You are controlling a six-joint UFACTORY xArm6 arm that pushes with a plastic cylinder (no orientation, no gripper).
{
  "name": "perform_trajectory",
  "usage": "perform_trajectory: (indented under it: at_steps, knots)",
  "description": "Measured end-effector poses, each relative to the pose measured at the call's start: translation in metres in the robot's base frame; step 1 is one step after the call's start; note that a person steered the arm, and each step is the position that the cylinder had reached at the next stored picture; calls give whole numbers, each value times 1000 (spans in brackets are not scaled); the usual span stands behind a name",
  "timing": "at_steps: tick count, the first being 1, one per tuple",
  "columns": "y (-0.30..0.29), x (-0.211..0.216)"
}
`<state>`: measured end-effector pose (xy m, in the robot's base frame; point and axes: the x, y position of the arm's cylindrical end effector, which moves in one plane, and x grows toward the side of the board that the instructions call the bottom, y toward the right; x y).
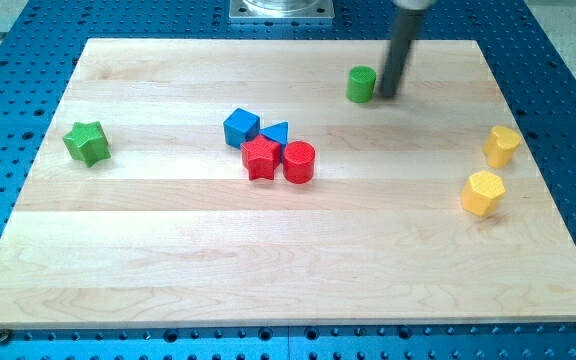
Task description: Move the green circle into the green star
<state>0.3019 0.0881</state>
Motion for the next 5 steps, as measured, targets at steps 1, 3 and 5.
perform_trajectory:
  at_steps: [1, 3, 5]
  knots:
    - [-113, -14]
    - [-292, 66]
    - [-269, -11]
